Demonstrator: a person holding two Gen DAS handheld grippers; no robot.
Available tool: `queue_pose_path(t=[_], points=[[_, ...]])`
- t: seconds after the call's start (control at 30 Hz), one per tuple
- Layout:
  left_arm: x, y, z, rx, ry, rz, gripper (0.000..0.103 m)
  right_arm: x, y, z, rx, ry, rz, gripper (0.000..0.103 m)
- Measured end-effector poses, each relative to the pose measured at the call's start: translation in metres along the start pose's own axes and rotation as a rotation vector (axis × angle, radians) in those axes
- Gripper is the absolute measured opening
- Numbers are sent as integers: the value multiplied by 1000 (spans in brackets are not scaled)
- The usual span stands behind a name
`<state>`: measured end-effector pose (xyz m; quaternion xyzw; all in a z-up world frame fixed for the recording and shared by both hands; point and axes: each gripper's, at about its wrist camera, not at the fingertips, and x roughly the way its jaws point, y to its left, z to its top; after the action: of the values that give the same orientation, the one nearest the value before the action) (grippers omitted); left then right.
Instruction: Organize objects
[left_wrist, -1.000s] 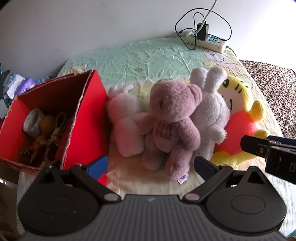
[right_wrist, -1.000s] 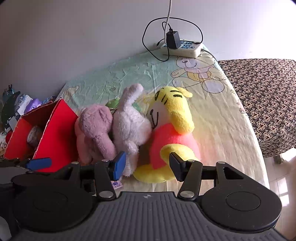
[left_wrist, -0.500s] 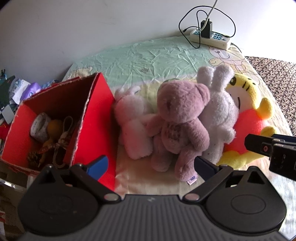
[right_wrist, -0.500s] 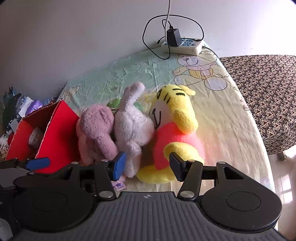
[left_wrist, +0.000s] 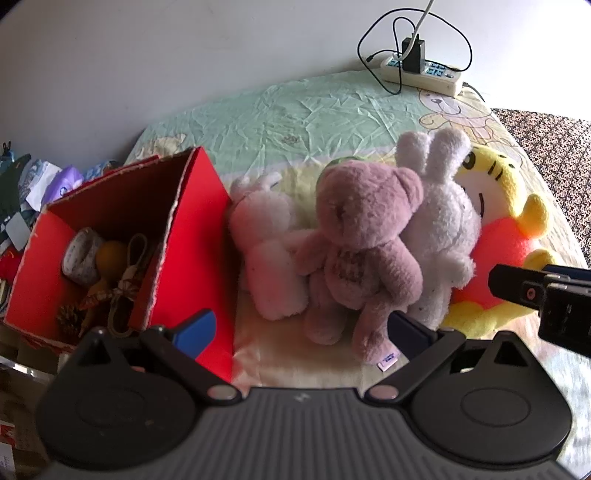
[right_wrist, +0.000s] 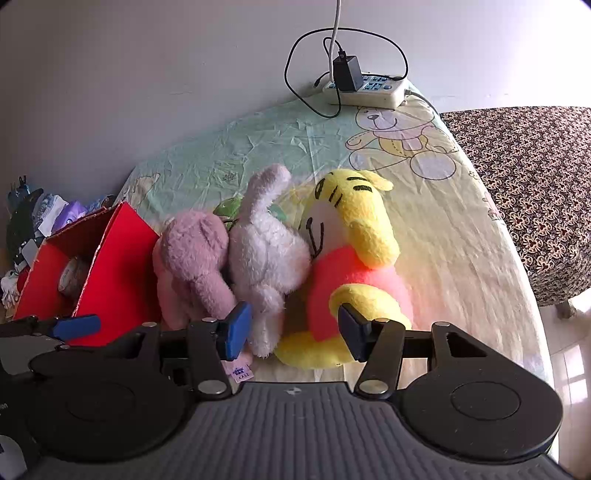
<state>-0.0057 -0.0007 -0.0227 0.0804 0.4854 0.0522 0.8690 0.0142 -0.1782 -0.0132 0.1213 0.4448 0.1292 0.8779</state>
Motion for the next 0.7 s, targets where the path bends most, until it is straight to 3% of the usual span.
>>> queue_pose_path(t=[0.7], points=[[-2,-5,-2,30,2,29,100,-1,0,-3,26,-2,16,57]])
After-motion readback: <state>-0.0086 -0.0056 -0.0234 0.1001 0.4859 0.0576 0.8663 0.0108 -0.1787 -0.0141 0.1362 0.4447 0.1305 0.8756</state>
